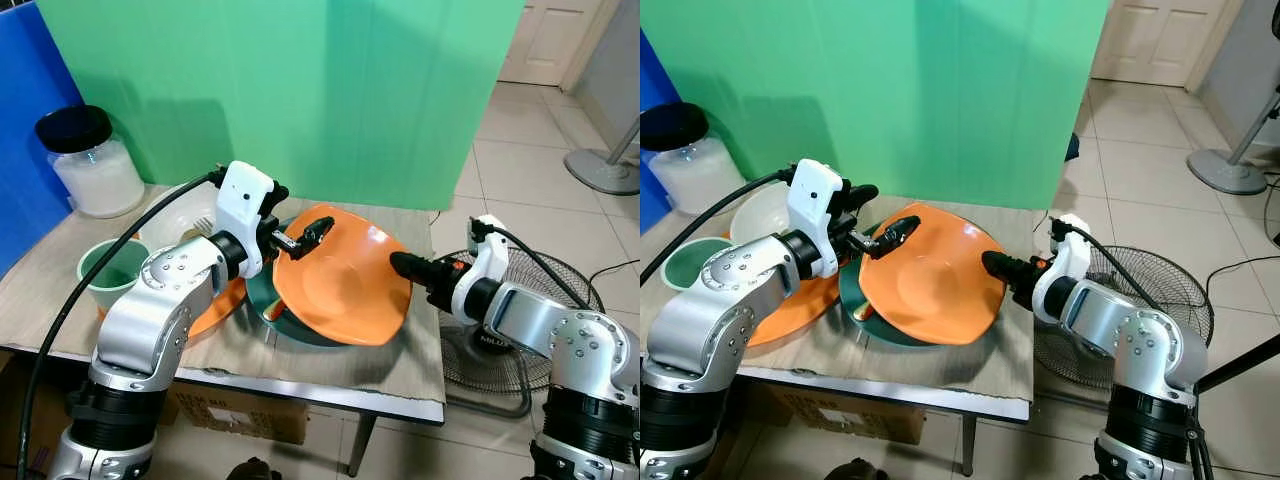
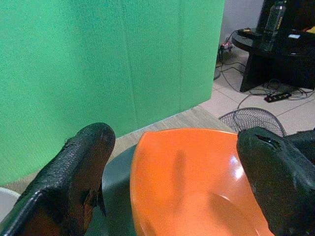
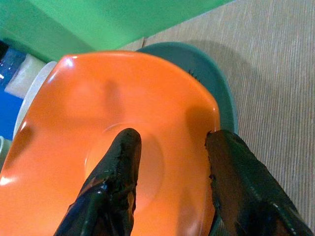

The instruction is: Setting the table

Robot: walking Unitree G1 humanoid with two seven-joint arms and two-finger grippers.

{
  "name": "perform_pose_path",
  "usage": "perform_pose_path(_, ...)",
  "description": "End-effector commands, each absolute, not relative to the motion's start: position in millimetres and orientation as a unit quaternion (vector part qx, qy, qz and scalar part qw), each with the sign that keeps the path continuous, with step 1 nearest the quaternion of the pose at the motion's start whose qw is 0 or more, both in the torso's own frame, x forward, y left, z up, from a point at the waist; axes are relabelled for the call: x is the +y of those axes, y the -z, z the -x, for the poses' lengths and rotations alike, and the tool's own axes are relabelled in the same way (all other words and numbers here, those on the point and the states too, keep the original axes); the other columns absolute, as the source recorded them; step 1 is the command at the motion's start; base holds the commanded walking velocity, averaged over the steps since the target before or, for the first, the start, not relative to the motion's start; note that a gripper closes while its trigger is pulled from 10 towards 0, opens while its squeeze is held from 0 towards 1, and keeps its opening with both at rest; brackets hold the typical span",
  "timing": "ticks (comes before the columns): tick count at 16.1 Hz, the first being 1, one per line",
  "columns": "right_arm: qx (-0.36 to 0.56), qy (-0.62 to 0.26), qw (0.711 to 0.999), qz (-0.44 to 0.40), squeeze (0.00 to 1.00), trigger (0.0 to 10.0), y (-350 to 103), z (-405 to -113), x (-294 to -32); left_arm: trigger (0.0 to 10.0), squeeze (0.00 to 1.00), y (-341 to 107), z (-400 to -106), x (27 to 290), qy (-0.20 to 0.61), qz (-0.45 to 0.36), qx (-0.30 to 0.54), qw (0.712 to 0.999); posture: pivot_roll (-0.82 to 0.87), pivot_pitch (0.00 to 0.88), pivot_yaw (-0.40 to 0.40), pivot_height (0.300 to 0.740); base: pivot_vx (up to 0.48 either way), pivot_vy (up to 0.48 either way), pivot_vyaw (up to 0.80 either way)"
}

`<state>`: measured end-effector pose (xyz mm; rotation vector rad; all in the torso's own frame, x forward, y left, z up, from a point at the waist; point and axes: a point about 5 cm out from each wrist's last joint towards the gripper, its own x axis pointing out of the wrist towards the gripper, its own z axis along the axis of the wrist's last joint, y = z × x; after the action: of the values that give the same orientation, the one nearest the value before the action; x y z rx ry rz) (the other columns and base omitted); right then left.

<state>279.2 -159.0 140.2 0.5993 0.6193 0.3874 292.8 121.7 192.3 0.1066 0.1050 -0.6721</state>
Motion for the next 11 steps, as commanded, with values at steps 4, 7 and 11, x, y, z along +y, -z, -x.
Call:
perform_pose_path(4,0.267,-0.166,0.909,-0.274,0.44,10.0,-150.8,-285.3,-170.2,10.0,0.00,-196.3,-292.3,118.9,0.344,-0.071,0.043,0.935,0.09,0.000,0.004,0.740,0.000,0.000,0.00)
perform_pose_path(7,0.270,-0.165,0.911,-0.265,1.00,10.0,-151.1,-285.2,-171.8,10.0,0.00,-193.0,-283.7,119.2,0.371,-0.086,0.047,0.924,0.09,0.000,0.004,0.740,0.000,0.000,0.00)
perform_pose_path(11,0.294,-0.179,0.908,-0.240,1.00,10.0,-144.4,-281.7,-166.9,10.0,0.00,-177.2,-282.5,126.4,0.363,-0.145,0.079,0.917,0.10,0.000,-0.001,0.740,0.000,0.000,0.00)
